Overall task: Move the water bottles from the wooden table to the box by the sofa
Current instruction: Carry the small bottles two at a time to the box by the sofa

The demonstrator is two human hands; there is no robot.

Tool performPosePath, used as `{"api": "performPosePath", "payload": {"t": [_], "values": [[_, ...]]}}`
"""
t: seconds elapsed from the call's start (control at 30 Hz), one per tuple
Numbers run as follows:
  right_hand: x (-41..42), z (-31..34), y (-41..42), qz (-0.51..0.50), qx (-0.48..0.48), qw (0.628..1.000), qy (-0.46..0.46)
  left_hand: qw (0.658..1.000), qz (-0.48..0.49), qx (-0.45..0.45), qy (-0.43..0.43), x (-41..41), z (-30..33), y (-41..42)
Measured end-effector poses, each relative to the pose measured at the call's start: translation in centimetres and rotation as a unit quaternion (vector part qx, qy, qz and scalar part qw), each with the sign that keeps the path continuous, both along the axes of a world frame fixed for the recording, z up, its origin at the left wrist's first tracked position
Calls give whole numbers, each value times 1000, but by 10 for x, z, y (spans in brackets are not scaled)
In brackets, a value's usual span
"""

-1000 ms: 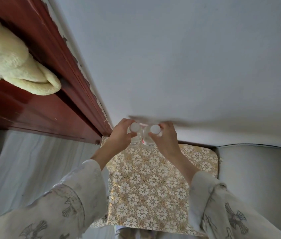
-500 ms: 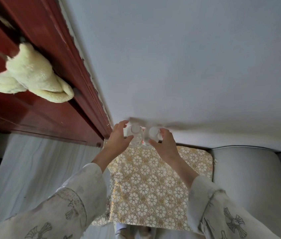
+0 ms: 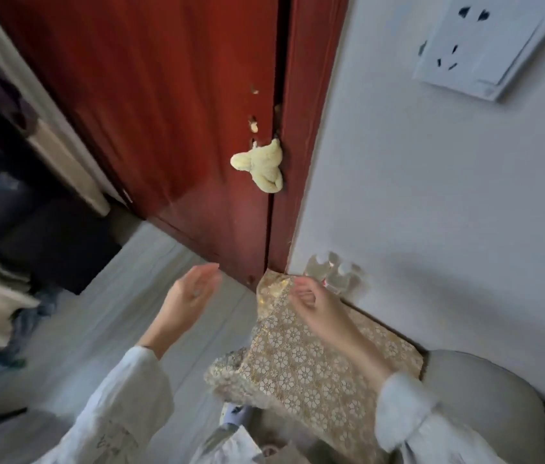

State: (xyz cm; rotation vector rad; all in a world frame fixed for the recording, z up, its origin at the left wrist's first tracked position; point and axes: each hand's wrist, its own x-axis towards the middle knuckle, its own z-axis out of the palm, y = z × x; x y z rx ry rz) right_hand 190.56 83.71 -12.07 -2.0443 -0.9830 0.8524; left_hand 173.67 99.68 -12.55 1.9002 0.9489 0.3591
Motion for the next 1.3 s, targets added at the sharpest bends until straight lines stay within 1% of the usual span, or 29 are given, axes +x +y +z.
{"api": "performPosePath", "payload": {"t": [0.13,0.3,0.37,0.47,0.6,0.7,0.77,0.83,0.93,1.03,1.13,1.3], "values": [[-36,41,11,99,45,994,-13,988,135,23,-68,-81,40,-31],[-126,74,24,211,85,974,11,965,248,46,-73,-186,66,-95],[-177,84,27,269,89,959,18,945,316,53,-68,-234,72,-123],[-263,95,23,363,96,927,28,901,424,50,-72,-309,78,-174],[-384,106,-1,491,79,867,35,835,542,63,-74,-409,85,-255],[-483,111,-34,565,76,820,48,781,616,70,-79,-488,90,-323],[-551,112,-63,609,77,788,56,750,653,72,-78,-544,92,-371],[-619,111,-96,649,76,755,59,727,681,69,-63,-602,95,-422],[-716,110,-150,711,75,697,61,679,729,72,-47,-680,102,-498],[-805,117,-200,753,84,649,75,619,780,81,-42,-742,111,-566],[-890,131,-247,786,108,601,95,568,816,97,-37,-796,122,-622],[-1022,147,-313,841,125,512,125,488,862,130,-40,-882,133,-687]]}}
